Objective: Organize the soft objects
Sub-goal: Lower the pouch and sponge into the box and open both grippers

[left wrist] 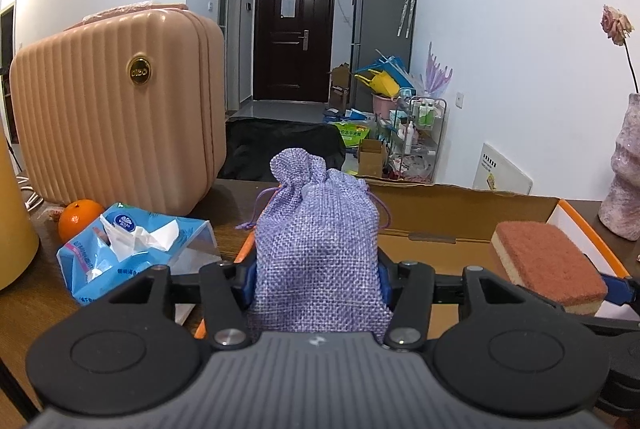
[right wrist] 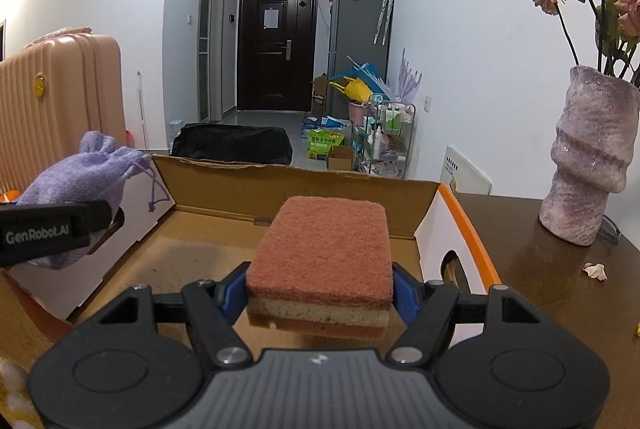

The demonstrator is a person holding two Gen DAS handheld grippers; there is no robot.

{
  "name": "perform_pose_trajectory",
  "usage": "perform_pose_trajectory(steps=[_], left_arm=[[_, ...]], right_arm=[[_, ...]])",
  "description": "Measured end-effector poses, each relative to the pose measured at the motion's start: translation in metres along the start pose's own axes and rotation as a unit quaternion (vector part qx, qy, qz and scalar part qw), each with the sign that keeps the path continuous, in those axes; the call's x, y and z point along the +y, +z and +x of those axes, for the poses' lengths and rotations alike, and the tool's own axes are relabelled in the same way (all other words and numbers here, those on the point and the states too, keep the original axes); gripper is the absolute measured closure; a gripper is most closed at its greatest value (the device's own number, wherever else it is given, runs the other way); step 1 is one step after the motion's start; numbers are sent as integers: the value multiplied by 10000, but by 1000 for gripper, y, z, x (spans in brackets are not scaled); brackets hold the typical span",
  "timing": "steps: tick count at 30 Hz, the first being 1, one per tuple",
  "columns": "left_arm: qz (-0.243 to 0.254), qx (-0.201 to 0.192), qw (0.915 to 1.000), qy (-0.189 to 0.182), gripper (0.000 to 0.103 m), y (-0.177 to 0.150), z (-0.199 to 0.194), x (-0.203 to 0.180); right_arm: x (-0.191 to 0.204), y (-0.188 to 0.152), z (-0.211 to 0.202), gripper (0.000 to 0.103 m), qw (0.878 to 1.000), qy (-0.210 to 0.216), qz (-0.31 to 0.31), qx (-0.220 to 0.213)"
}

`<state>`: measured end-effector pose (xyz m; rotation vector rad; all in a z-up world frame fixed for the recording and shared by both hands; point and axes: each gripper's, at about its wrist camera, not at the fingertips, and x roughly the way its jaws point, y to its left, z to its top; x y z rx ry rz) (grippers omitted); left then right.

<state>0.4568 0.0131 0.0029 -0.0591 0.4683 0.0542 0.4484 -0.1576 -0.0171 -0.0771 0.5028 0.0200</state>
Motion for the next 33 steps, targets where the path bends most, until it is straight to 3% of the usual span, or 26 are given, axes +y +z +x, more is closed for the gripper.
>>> perform_pose_trajectory(steps=[4, 6, 8, 11, 33], left_arm=[[-56, -24, 10000, 36, 25, -1, -3, 0], [-64, -102, 9999, 77, 10, -1, -6, 0], [-43, -189, 9997, 152, 0, -1, -8, -1], [-11, -287, 9994, 213, 0, -2, -13, -3], [-171, -132, 9994, 263, 0, 1, -13, 4]], right_arm=[[-1, 0, 4, 28, 9999, -36, 17, 136], [-1, 1, 4, 15, 9999, -55, 37, 129], [-2, 0, 4, 9, 9999, -64, 50, 94], [-2, 0, 5, 3, 9999, -70, 60, 114], [-4, 2, 0, 2, 9998, -163, 70, 69]])
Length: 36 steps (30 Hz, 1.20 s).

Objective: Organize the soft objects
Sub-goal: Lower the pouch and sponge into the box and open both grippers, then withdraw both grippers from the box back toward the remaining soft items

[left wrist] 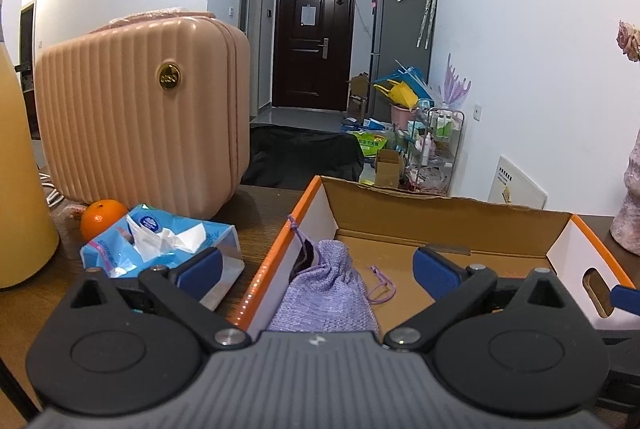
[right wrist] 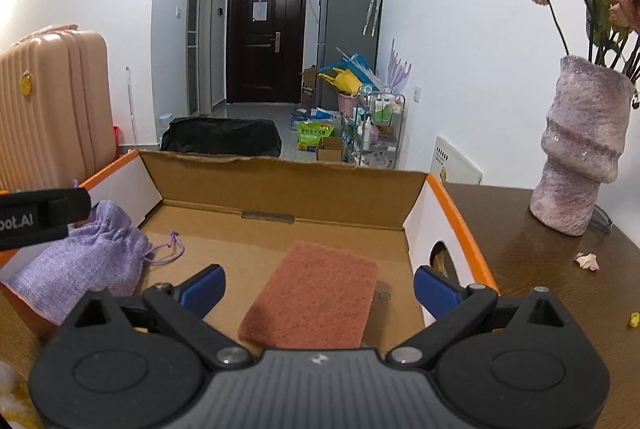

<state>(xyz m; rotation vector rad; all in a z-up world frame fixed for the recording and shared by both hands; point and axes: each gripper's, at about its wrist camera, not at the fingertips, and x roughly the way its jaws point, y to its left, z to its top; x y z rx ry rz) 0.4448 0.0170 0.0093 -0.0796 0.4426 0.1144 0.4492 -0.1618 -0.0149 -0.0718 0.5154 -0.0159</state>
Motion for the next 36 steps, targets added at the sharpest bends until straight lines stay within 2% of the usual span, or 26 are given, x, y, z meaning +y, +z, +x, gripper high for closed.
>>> perform_pose_trajectory(steps=[9, 17, 27, 36], left_arm=[[-99, -242, 9996, -75, 0, 8, -28, 5], [-162, -351, 9992, -62, 0, 6, -51, 19], [-259, -383, 9989, 103, 0, -11, -79, 45], [-135, -485, 9985, 232, 0, -28, -112, 57]], right_arm=[[-11, 12, -37, 0, 9988, 17, 108, -472], [-17, 10, -69, 0, 9975, 53, 181, -681], [-18, -13, -105, 0, 9963, 25, 150, -840], [-17, -36, -144, 0, 9939, 38, 171, -1088]])
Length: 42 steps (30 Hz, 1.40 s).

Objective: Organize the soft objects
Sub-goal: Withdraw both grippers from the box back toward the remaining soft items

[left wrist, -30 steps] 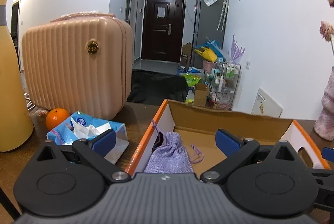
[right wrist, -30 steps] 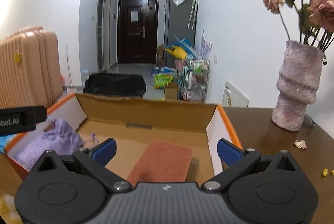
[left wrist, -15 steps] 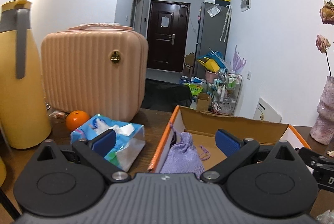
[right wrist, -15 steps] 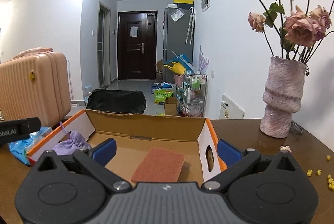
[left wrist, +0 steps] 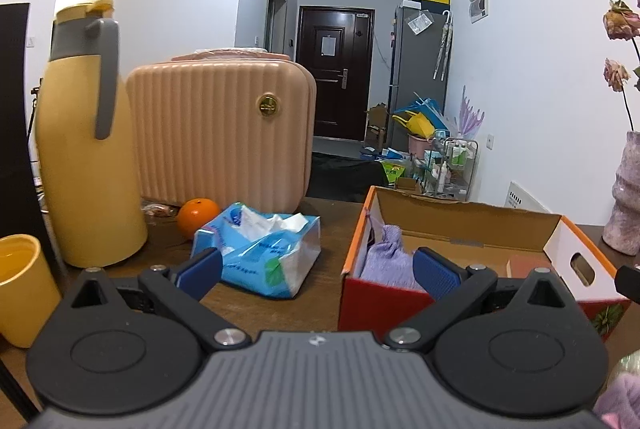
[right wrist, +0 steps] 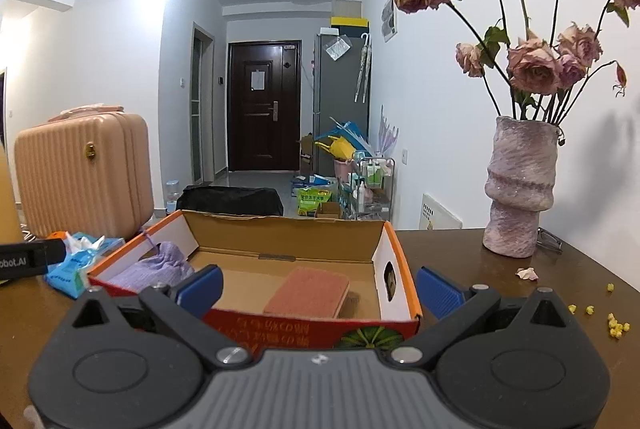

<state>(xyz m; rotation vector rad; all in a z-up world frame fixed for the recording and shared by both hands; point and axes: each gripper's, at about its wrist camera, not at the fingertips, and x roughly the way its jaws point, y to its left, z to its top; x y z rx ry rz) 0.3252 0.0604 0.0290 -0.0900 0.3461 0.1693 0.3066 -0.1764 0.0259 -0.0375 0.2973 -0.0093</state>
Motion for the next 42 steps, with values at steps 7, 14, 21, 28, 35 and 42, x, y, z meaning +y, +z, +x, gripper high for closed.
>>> perform_pose_trajectory(steps=[7, 14, 21, 28, 35, 42], left_arm=[[42, -67, 10000, 30, 0, -9, -27, 9], [-4, -208, 9998, -40, 0, -18, -61, 20], [16, -233, 9997, -118, 0, -29, -89, 27], [162, -187, 9996, -152, 0, -43, -110, 30], [298, -92, 9994, -146, 0, -58, -127, 39], [526, 49, 9986, -87, 0, -74, -137, 50]], right_arm=[[3, -15, -29, 0, 9999, 19, -117, -71], [7, -28, -55, 0, 9996, 94, -211, -156], [10, -44, -78, 0, 9993, 169, -316, -143], [9, -56, -95, 0, 9990, 231, -362, -80], [12, -66, -106, 0, 9983, 348, -470, 16], [13, -72, -111, 0, 9980, 401, -465, 152]])
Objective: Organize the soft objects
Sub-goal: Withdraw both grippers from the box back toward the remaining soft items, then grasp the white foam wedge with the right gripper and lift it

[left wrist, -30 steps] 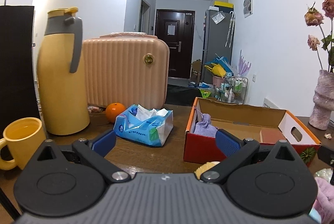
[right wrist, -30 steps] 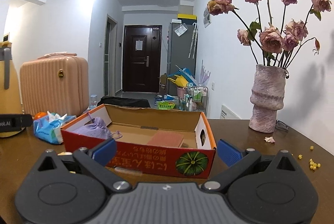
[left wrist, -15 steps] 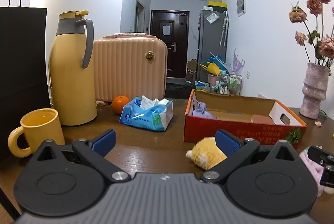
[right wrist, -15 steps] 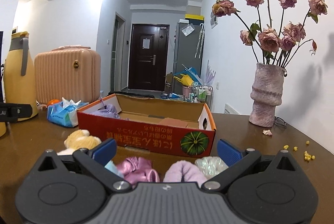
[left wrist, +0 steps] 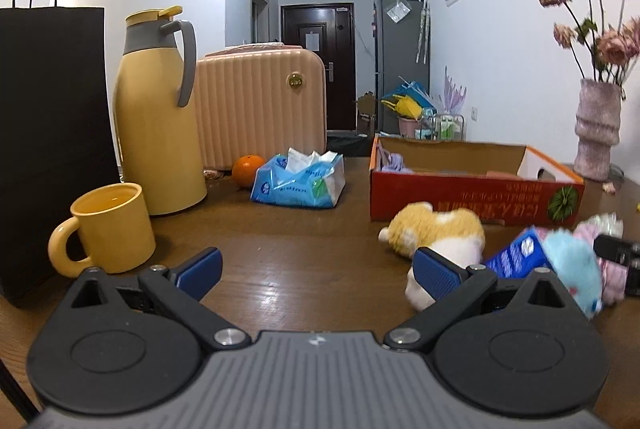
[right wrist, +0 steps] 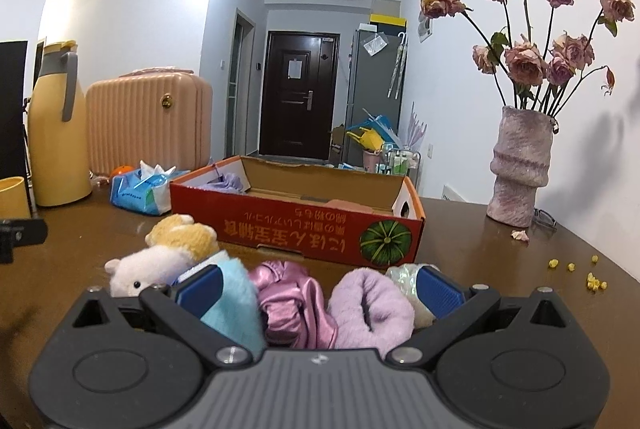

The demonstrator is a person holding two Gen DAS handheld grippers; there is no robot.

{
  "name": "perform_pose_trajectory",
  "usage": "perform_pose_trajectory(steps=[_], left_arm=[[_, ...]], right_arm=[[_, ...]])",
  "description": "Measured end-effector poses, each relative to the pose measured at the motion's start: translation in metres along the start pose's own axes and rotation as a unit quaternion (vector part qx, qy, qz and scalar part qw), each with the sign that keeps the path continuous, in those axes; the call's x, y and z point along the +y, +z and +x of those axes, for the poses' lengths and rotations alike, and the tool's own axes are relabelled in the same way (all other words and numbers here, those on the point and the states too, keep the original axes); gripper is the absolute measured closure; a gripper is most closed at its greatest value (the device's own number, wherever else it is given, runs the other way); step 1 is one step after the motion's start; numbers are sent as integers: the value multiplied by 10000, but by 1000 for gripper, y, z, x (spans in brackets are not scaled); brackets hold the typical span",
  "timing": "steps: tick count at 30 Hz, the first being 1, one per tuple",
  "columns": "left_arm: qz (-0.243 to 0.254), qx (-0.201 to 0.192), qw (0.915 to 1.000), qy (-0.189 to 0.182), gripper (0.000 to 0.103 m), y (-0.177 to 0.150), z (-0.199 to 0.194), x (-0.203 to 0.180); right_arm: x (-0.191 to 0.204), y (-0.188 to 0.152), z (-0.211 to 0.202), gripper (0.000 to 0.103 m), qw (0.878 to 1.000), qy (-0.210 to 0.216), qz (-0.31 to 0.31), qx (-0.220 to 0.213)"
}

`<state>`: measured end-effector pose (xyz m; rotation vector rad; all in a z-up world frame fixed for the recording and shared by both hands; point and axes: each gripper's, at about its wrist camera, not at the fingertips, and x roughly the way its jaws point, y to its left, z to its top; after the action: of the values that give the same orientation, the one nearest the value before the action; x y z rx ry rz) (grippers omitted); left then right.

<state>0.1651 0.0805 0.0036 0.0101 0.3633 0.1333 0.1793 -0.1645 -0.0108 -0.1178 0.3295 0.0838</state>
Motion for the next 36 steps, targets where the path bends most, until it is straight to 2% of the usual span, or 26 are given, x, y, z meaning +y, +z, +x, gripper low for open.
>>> perform_pose_trajectory(steps=[5, 10, 23, 31, 36], left_arm=[[239, 36, 9997, 62, 0, -12, -8, 7], [125, 118, 9998, 66, 0, -17, -12, 24], [174, 455, 9988, -69, 0, -28, -16, 47], [217, 586, 9978, -207, 0, -35, -19, 56], [218, 629, 9974, -277, 0, -39, -21, 59]], right_arm=[[3, -5, -1, 0, 9999, 19, -10, 127], [14, -12, -2, 0, 9995, 101, -61, 289], [53, -17, -17, 0, 9959, 696, 69, 578], [82, -22, -26, 12, 9927, 938, 18, 760], [100, -25, -22, 29, 9891, 1059, -108, 1019]])
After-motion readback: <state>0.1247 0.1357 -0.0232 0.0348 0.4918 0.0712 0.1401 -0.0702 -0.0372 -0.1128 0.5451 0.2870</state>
